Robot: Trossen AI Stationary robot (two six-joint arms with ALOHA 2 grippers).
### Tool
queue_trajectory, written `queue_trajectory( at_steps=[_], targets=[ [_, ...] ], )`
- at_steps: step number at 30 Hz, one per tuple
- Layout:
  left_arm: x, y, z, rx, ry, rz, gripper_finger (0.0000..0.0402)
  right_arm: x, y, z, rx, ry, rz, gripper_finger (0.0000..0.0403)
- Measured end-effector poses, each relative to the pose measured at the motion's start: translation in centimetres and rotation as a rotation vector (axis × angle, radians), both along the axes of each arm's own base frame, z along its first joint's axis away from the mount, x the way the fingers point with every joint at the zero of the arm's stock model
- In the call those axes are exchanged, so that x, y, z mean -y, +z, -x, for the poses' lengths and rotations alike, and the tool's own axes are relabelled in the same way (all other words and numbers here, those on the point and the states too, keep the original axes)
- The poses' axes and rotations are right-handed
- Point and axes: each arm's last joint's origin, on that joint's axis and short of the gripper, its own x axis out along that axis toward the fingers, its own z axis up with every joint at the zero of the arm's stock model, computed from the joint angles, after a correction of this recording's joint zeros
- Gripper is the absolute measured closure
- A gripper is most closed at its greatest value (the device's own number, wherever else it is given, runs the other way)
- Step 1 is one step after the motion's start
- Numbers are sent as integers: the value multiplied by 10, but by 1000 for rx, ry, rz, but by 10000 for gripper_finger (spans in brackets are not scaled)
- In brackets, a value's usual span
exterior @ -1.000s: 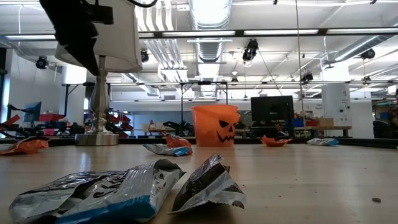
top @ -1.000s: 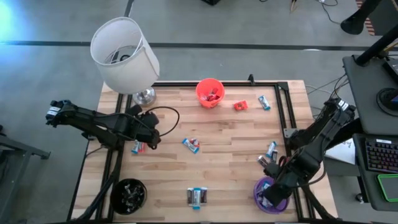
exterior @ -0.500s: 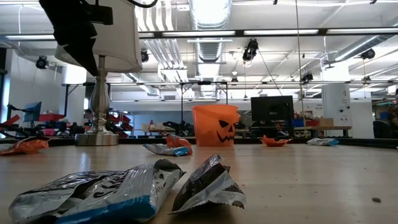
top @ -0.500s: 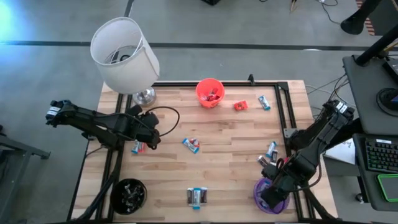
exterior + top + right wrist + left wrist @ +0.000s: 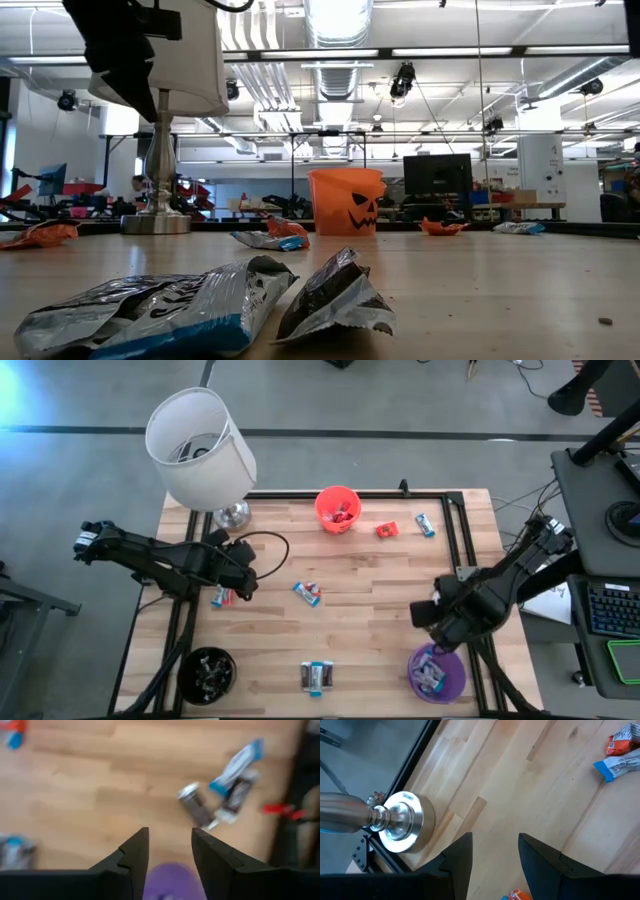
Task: Organize candy in baskets
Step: Put the white chocolate into the purple bucket
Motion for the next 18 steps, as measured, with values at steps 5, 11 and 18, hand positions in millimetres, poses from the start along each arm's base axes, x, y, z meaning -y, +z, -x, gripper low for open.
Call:
queue_trajectory(
  at_steps=[5, 11, 18],
  targets=[
    [0, 0, 0, -3, -7, -2, 260, 14, -1, 3, -84, -48, 68, 241],
    [0, 0, 0, -4, -13, -4, 260, 27, -13, -2, -120, -144, 94, 219],
    [0, 0, -1, -13, -31, -9, 260, 42, -46, -3, -160, -305, 125, 216]
  ],
)
